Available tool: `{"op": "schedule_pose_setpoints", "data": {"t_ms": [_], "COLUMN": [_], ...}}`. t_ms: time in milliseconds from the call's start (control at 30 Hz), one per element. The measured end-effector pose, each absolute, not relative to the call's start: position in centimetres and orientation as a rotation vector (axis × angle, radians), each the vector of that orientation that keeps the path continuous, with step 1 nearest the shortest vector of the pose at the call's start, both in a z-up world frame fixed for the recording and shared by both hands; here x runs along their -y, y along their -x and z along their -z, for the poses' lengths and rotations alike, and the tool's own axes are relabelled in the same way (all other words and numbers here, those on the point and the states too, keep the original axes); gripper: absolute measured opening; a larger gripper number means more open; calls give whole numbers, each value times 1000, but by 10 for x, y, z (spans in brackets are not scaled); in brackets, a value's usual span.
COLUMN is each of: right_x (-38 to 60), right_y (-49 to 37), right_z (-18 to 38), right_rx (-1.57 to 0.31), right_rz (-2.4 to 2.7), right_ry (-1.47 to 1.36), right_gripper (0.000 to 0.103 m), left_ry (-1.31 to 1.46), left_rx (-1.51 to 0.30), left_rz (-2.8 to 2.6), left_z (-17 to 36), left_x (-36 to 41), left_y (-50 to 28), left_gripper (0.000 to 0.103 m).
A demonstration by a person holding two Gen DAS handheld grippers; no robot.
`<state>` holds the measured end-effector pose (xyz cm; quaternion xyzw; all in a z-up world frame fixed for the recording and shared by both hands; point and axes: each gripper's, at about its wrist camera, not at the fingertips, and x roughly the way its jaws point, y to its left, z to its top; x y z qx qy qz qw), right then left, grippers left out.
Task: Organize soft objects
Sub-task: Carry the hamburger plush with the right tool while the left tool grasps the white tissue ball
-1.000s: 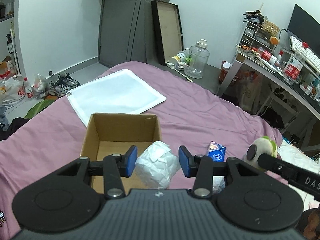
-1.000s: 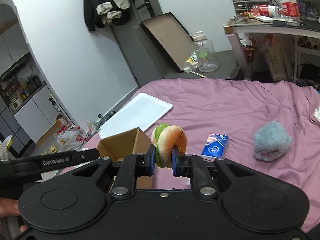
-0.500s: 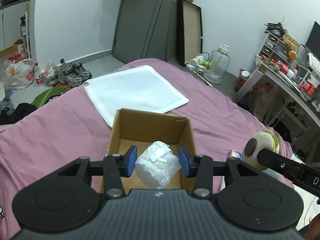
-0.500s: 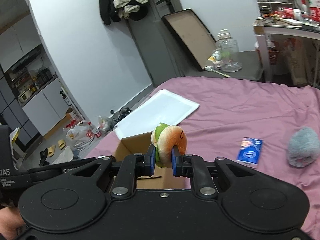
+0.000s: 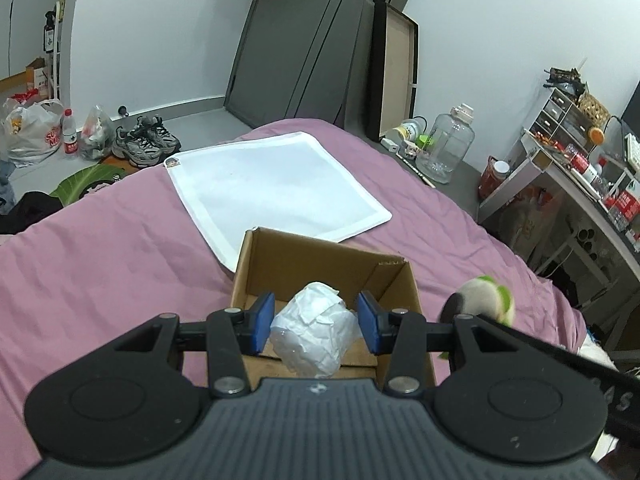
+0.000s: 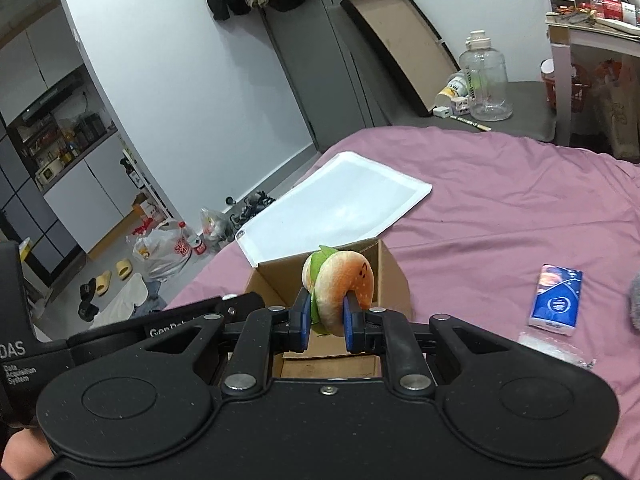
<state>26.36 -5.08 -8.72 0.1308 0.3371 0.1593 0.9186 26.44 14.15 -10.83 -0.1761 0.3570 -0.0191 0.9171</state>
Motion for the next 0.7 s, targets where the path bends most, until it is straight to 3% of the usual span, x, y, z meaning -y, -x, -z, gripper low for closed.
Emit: {"op": "schedule_pose_setpoints", "data": {"t_ms": [500,700], "right_x": [34,33], "right_y": [-283,-288], "right_z": [103,109], "right_rx": [-747,-765], "right_rz": [-315,-309], "right_ry": [-250,-252], "right_gripper": [16,16], "left_ry": [476,531], "left_rx": [-735,-738], "left_rz": [30,14], "left_z": [129,131], "left_x": [-162,-170], "left_y": [-289,-291], "left_gripper": [44,52]}}
